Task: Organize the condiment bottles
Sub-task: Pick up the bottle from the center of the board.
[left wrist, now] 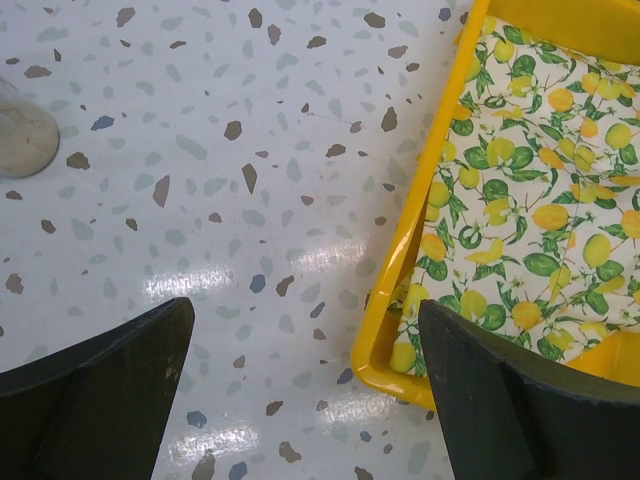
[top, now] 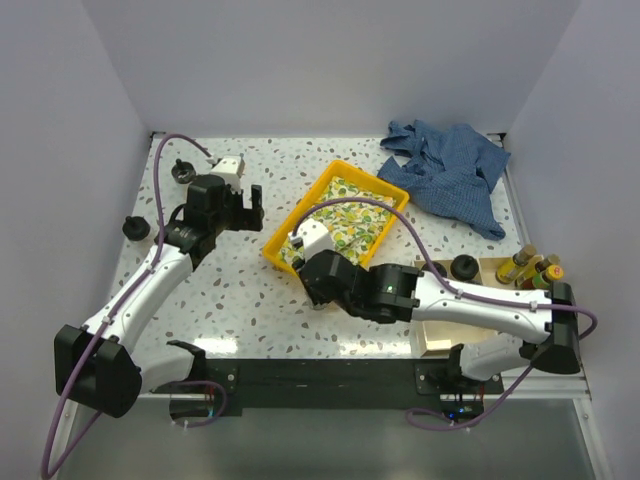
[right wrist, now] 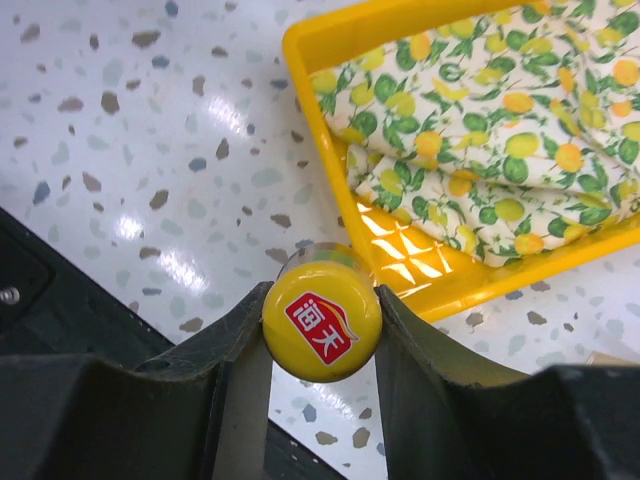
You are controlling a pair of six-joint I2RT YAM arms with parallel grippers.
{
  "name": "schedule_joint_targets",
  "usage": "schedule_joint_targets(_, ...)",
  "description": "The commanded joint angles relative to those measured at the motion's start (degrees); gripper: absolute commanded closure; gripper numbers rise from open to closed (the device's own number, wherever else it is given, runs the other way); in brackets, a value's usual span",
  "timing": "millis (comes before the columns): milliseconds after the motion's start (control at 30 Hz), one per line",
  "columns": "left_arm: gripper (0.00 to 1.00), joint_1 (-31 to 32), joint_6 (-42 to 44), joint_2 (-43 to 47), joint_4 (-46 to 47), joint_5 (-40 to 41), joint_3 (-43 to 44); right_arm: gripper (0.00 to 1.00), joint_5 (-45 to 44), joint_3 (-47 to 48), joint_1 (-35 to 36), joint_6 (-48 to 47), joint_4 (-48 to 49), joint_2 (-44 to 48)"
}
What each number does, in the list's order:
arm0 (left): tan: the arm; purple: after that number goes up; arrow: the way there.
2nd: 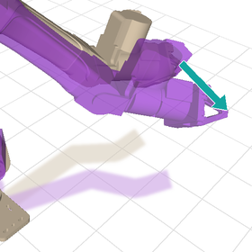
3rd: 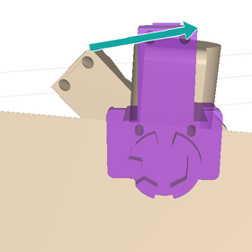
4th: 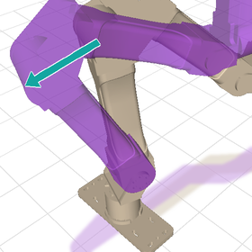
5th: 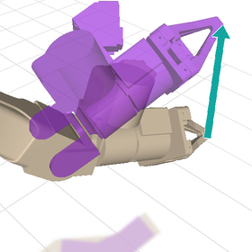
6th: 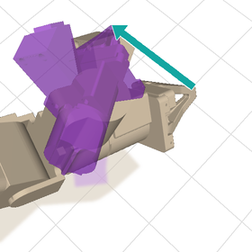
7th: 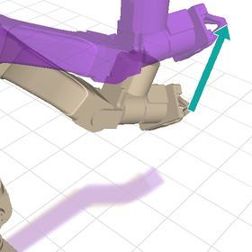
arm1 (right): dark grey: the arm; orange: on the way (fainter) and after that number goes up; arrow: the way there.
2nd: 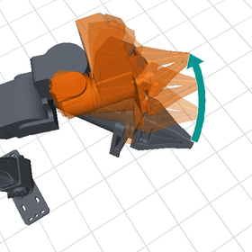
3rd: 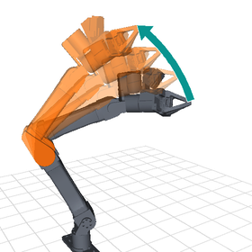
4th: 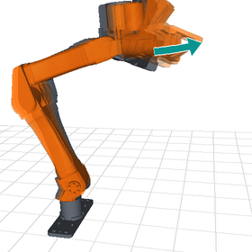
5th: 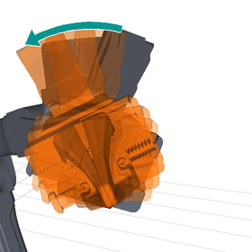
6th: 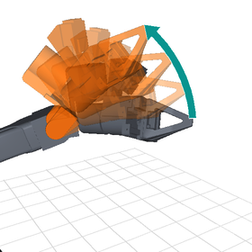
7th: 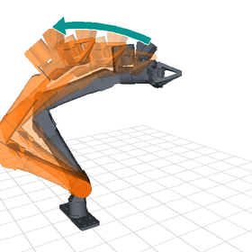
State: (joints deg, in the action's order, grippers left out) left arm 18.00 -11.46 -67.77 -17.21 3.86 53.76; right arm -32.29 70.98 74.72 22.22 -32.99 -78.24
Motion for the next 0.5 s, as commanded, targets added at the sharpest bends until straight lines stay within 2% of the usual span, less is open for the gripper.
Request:
schedule_joint_targets(0,0.0,-0.25,1.09,0.44,2.18,0.98,-0.14,1.0,-5.25,7.49,-7.63,-2.61,0.66,4.76)
schedule_joint_targets(267,0.0,-0.16,1.27,0.53,2.18,1.24,-0.23,1.0,-6.81,13.3,-19.95,-5.08,-3.91,6.95)
schedule_joint_targets(467,0.0,-0.16,1.27,0.27,2.18,0.89,-0.32,1.0,-18.58,14.98,-27.33,-4.12,-7.08,8.62)
